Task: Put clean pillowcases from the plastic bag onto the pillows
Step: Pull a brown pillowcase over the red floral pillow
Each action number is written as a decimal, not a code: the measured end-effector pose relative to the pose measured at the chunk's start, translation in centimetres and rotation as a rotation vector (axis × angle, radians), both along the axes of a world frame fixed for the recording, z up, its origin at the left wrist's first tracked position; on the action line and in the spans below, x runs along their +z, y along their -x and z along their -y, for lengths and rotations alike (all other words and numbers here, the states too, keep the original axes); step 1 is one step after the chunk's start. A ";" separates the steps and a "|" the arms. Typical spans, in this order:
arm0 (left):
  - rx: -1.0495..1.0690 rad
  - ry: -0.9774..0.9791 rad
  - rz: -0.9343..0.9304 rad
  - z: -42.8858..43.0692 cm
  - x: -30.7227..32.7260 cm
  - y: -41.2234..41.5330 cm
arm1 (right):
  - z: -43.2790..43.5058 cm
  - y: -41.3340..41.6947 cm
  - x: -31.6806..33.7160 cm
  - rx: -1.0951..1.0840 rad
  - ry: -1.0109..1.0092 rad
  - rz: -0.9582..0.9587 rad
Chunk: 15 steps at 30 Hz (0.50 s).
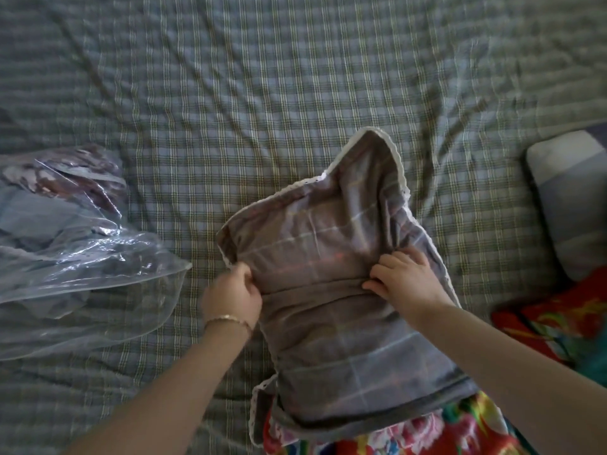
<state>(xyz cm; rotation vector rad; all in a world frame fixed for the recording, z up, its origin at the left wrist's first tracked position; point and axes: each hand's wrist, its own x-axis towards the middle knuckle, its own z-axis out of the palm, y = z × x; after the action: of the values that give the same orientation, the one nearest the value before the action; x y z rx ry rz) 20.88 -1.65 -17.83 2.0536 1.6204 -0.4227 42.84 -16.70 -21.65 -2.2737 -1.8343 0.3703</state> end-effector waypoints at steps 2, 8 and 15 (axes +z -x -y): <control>0.032 -0.233 0.208 -1.6 1.1 -3.5 | 1.5 -0.1 0.0 -0.187 -0.011 -0.159; -0.516 0.055 -0.077 -2.9 -0.5 -14.1 | 4.6 -1.4 0.8 -1.048 0.346 -0.357; -0.082 -0.134 0.248 -1.8 -0.8 -14.5 | 8.5 -0.9 0.1 -1.118 0.664 -0.380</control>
<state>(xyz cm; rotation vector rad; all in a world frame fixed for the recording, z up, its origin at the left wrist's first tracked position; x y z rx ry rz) 35.42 0.19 -18.67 2.1786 1.4539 -0.0823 43.75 -25.23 -21.54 -2.8878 -0.0932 1.1582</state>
